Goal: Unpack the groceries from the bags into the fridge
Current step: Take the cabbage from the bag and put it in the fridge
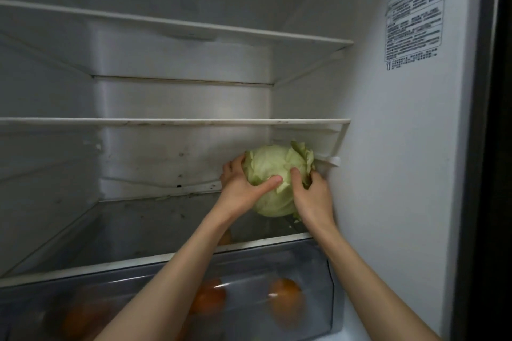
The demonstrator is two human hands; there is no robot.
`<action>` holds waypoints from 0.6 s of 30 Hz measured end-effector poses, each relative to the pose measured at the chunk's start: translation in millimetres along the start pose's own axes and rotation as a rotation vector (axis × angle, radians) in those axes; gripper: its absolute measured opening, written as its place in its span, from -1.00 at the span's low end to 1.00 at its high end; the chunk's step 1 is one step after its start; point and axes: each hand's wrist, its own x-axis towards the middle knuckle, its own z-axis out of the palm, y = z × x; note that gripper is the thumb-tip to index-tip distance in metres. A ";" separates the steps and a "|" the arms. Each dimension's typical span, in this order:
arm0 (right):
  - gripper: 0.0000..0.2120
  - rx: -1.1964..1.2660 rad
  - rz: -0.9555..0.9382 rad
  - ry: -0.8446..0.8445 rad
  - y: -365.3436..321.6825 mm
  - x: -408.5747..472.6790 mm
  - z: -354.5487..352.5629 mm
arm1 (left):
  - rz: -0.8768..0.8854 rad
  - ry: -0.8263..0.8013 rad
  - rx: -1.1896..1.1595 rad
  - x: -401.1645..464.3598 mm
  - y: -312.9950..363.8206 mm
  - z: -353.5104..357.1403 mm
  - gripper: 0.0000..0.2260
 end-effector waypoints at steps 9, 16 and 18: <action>-0.44 0.056 -0.047 -0.159 -5.2 -26.2 -14.4 | 0.054 -0.042 -0.073 -29.1 -3.6 -5.4 -0.16; -0.51 0.081 0.005 -0.197 -19.4 -31.6 -16.0 | -0.030 -0.033 -0.090 -32.2 -4.8 -3.9 -0.20; -0.53 0.090 -0.001 -0.225 -24.9 -26.3 -14.8 | -0.063 0.026 -0.092 -33.2 -3.3 0.2 -0.26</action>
